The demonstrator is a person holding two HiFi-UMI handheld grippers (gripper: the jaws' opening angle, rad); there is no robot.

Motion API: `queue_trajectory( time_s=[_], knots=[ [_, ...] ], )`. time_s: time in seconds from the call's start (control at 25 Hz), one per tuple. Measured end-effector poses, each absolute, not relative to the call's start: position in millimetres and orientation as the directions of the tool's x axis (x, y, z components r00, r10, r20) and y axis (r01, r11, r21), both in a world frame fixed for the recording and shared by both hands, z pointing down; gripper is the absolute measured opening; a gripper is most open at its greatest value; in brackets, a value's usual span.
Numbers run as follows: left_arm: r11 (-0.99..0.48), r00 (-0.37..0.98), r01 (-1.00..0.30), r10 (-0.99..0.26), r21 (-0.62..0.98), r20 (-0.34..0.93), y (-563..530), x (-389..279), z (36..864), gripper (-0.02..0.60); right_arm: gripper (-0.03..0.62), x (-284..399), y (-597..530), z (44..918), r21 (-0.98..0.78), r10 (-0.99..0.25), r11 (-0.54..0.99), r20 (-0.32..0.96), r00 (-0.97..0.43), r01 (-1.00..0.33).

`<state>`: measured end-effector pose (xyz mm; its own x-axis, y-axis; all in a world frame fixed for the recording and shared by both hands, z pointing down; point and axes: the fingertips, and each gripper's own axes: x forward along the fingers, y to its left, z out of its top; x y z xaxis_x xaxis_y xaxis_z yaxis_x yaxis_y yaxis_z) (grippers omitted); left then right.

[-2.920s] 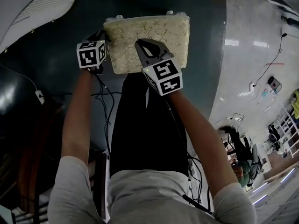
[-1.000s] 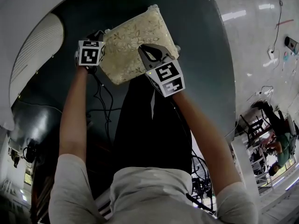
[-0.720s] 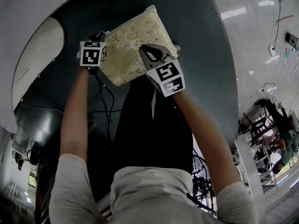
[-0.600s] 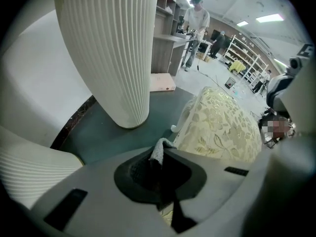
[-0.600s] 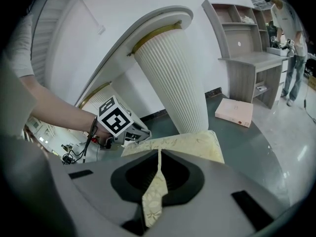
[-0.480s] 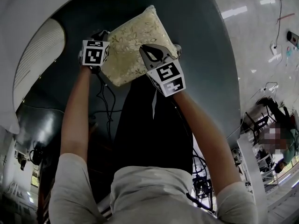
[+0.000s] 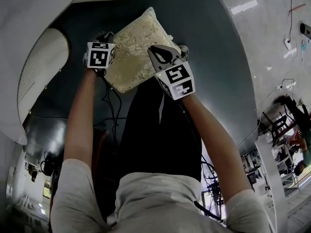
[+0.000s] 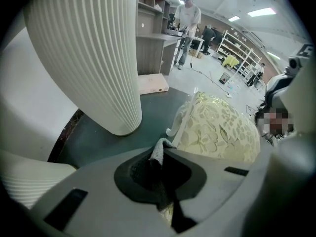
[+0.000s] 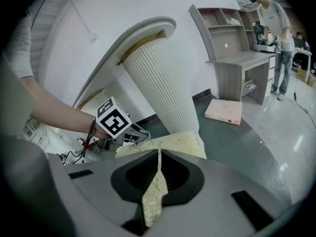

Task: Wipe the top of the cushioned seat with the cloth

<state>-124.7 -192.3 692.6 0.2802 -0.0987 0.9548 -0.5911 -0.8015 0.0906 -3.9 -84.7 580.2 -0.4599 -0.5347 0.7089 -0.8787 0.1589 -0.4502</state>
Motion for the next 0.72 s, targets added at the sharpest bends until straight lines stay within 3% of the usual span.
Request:
queue_trajectory(
  time_s=[0.72],
  knots=[
    [-0.872, 0.278, -0.484, -0.069, 0.077, 0.958, -202.0, -42.6, 697.4, 0.020, 0.028, 66.7, -70.1, 582.9, -0.461, -0.617, -0.014, 0.703, -0.355, -0.887]
  ],
)
